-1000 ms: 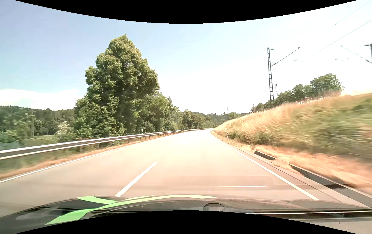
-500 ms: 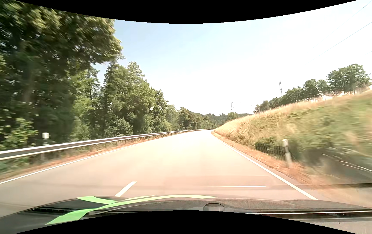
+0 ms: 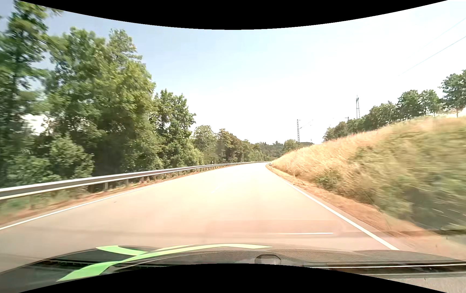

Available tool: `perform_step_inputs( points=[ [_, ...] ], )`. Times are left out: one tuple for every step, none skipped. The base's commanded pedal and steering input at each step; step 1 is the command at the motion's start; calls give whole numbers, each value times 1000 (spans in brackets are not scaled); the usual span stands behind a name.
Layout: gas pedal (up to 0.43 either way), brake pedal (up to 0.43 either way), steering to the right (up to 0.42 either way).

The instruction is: Follow the waypoints while adhering to traffic rules and regulations

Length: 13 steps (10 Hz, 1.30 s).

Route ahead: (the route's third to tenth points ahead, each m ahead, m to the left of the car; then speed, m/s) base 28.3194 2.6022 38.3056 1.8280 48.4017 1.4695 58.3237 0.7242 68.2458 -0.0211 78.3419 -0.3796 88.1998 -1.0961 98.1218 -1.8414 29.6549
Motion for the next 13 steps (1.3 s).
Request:
perform_step_inputs(
  points=[
    [220,0,3],
    [220,0,3],
    [220,0,4],
    [220,0,4],
    [220,0,5],
    [228,0,6],
    [260,0,6],
    [280,0,6],
    [280,0,7],
    [280,0,6],
    [280,0,7],
    [280,0,6],
    [260,0,6]
  ],
)
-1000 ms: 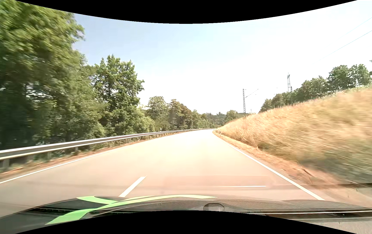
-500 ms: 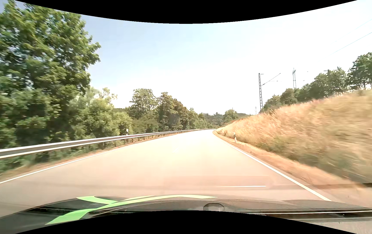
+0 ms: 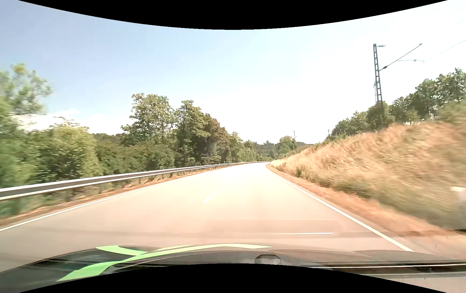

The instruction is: Follow the waypoints while adhering to traffic rules and regulations

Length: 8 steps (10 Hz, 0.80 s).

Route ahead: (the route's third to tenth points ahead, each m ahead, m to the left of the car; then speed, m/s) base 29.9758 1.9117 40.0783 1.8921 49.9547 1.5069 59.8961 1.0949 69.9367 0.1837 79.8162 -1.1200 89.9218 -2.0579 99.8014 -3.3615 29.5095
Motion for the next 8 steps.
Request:
perform_step_inputs(
  points=[
    [240,0,6],
    [240,0,6],
    [248,0,6],
    [260,0,6],
    [280,0,6],
    [280,0,6],
    [280,0,5],
    [280,0,5]
  ],
)
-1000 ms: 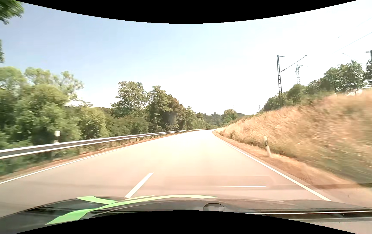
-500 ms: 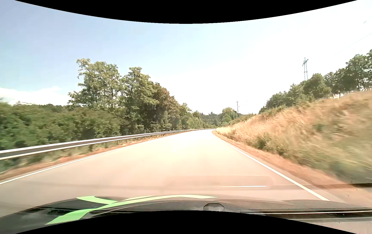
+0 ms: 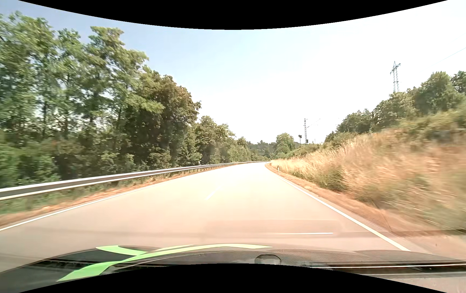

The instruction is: Follow the waypoints while adhering to traffic rules and regulations

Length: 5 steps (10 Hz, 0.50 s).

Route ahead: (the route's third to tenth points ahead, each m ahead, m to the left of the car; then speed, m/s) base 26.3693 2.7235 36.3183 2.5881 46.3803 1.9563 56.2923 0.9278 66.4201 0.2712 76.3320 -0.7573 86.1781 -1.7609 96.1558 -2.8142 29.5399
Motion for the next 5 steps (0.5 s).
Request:
perform_step_inputs(
  points=[
    [280,0,5],
    [280,0,5],
    [248,0,5],
    [248,0,5],
    [248,0,5]
  ],
)
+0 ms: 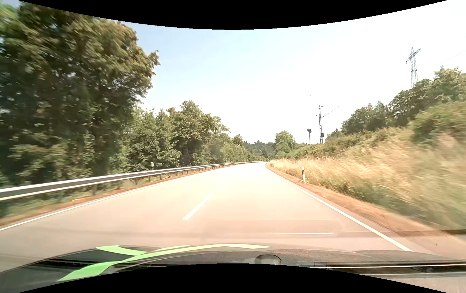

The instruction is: Follow the waypoints while adhering to traffic rules and regulations

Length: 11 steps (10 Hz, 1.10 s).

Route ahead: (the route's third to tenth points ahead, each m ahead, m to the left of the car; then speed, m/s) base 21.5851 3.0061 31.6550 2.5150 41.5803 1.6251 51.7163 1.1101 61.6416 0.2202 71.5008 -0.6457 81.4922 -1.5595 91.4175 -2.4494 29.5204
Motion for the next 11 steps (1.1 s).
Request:
perform_step_inputs(
  points=[
    [260,0,5],
    [280,0,5],
    [287,0,5],
    [299,0,5],
    [311,0,5],
    [311,0,4],
    [311,0,5],
    [311,0,4],
    [299,0,5],
    [260,0,5],
    [248,0,4]
  ],
)
